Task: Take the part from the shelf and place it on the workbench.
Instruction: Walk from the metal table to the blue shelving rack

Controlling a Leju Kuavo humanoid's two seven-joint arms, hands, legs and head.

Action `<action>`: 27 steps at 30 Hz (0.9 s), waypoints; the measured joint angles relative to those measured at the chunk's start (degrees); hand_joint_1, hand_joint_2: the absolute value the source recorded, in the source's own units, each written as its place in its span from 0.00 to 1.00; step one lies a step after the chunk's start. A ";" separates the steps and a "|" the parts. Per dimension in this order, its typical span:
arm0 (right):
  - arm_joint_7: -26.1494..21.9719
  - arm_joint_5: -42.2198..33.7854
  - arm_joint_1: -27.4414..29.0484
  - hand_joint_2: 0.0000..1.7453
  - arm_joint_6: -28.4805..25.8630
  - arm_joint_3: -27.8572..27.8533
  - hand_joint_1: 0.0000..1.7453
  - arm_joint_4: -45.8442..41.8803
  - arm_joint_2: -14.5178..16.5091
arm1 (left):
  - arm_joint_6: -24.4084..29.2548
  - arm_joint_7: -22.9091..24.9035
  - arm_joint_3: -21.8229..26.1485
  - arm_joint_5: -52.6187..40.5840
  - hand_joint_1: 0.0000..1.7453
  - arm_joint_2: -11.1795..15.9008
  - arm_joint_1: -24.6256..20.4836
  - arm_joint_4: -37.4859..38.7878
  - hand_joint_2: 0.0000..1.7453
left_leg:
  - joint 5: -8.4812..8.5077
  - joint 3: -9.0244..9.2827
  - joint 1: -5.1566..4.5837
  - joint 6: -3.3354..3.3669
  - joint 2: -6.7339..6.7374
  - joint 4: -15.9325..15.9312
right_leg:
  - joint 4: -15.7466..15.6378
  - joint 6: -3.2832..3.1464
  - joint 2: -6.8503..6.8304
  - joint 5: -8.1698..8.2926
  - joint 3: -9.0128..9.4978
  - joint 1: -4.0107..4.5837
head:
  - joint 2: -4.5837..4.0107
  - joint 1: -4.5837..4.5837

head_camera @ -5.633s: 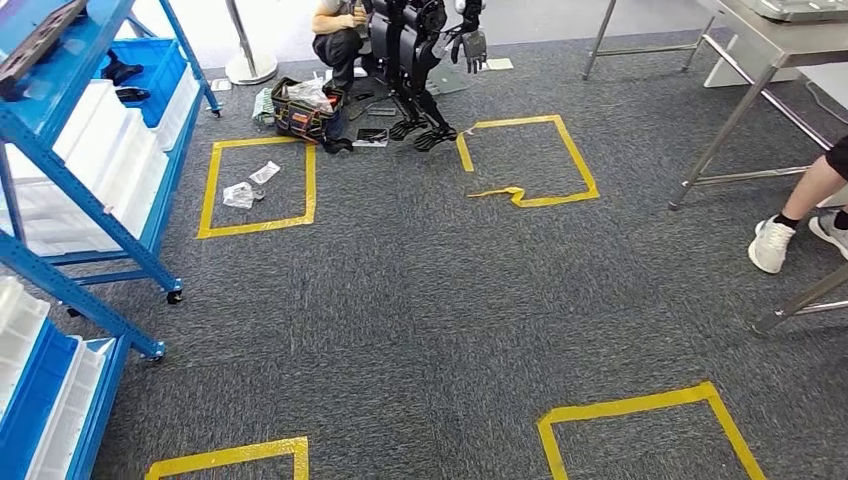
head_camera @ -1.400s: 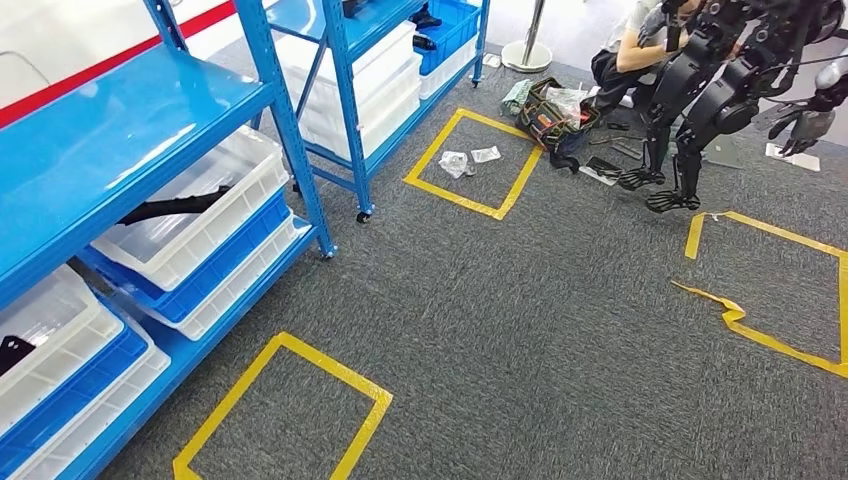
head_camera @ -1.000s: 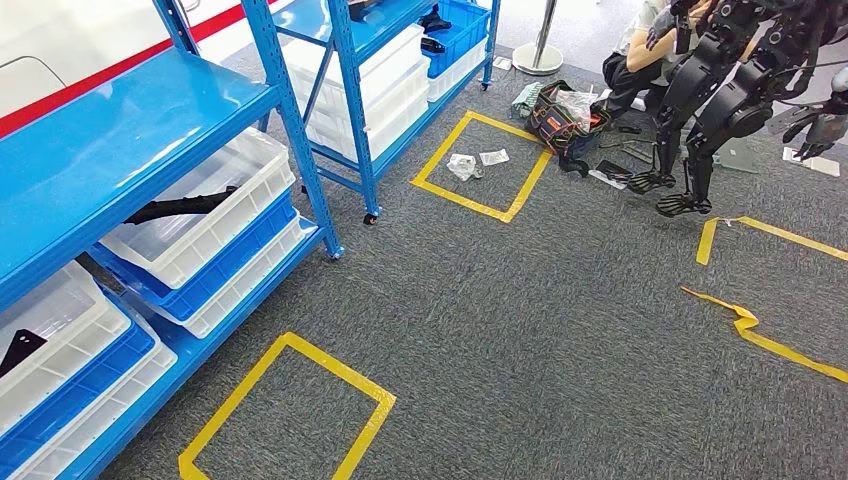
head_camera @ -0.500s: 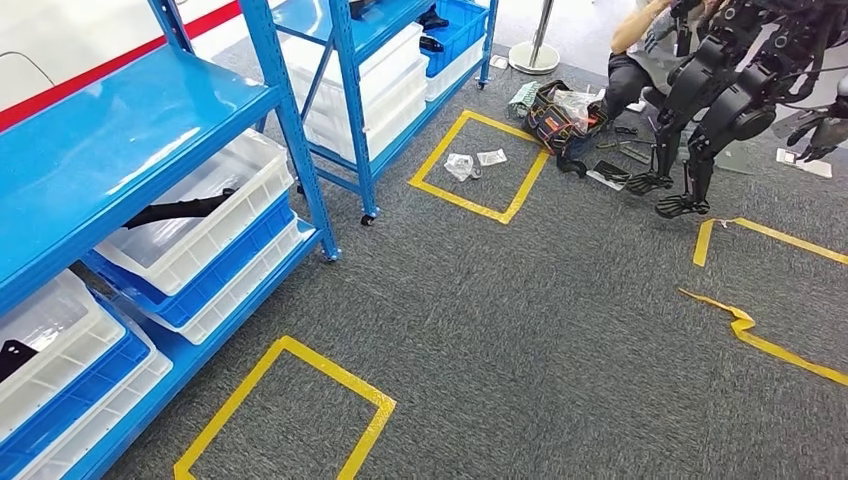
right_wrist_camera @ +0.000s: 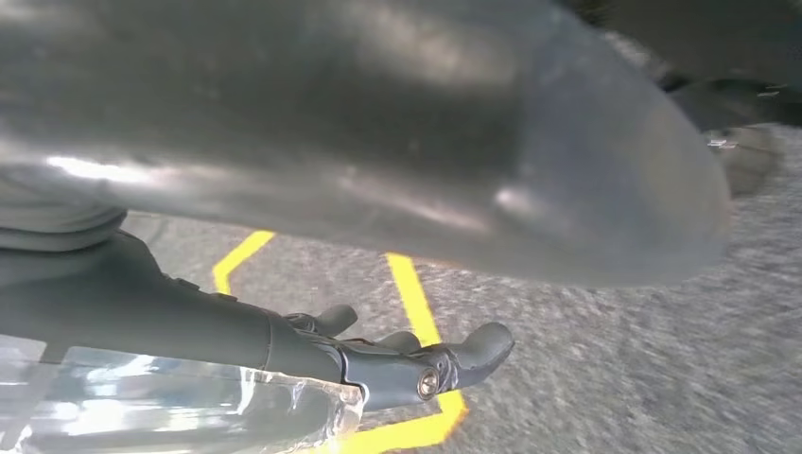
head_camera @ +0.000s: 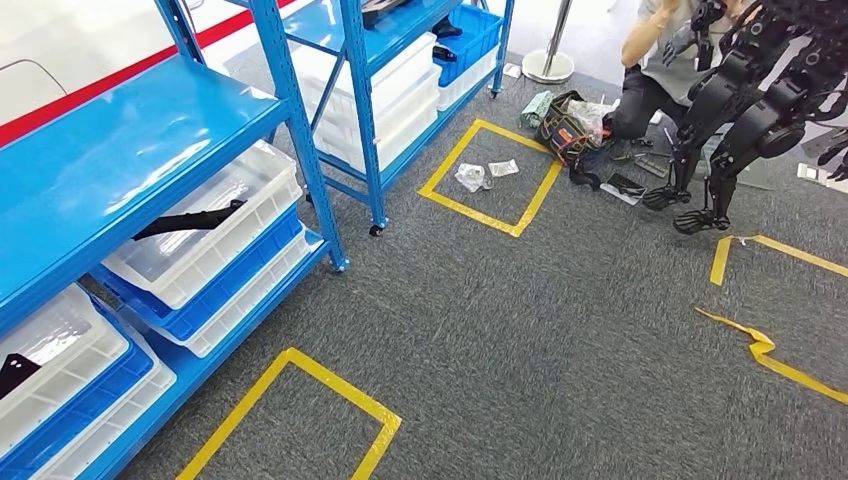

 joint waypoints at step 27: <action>-0.14 -0.02 0.17 1.00 -0.78 0.72 0.00 0.12 -0.07 | 1.01 0.26 -0.04 -0.18 0.00 0.21 -0.08 0.01 0.00 | 3.96 -6.42 0.27 1.06 -3.57 1.51 | 2.36 2.75 2.57 -2.08 0.40 -0.34 | 0.00 -0.64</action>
